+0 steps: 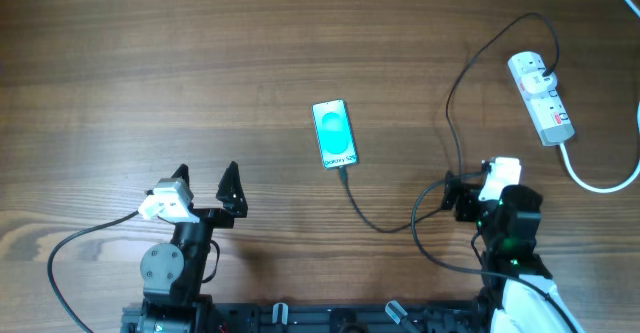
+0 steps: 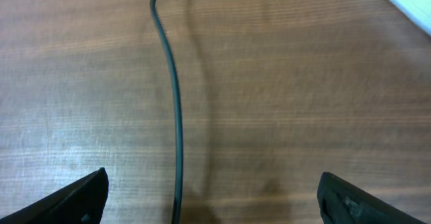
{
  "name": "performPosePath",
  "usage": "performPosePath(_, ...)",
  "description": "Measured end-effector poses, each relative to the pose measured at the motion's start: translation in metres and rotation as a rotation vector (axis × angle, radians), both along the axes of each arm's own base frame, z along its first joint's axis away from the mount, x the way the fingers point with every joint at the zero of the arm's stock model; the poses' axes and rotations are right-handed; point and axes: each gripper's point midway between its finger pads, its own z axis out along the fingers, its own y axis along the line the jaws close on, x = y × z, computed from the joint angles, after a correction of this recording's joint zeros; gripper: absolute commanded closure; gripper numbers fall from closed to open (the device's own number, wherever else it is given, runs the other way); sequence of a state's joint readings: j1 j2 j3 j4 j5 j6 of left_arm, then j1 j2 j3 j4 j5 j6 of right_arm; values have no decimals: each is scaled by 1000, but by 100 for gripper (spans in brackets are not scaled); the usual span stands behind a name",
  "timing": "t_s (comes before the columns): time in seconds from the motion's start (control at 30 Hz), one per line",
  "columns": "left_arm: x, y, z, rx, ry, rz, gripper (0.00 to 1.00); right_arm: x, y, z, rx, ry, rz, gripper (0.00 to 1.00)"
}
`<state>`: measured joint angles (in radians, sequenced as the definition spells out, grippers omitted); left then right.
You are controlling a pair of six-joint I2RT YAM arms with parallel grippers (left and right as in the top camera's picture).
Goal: Plug charger to phone and switch on socket
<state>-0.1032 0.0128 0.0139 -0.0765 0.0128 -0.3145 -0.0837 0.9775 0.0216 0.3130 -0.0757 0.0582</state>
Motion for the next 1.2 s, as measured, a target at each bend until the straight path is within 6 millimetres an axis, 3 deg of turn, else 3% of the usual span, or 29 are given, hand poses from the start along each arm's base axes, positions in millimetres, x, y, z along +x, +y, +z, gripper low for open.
performPosePath(0.4, 0, 0, 0, 0, 0, 0, 0, -22, 6, 0, 26, 33, 10, 0)
performPosePath(0.6, 0, 0, 0, 0, 0, 0, 0, -14, 5, 27, 18, -90, 10, 0)
performPosePath(0.73, 0, 0, 0, 0, 0, 0, 0, -12, 5, 34, 29, -117, 5, 0)
performPosePath(0.83, 0, 0, 0, 0, 0, 0, 0, -9, 6, 49, 29, -186, 7, 0)
performPosePath(1.03, 0, 0, 0, 0, 0, 0, 0, -5, 5, 102, 9, -411, 11, 0)
performPosePath(1.2, 0, 0, 0, 0, 0, 0, 0, -7, 6, 130, 0, -530, 14, 0)
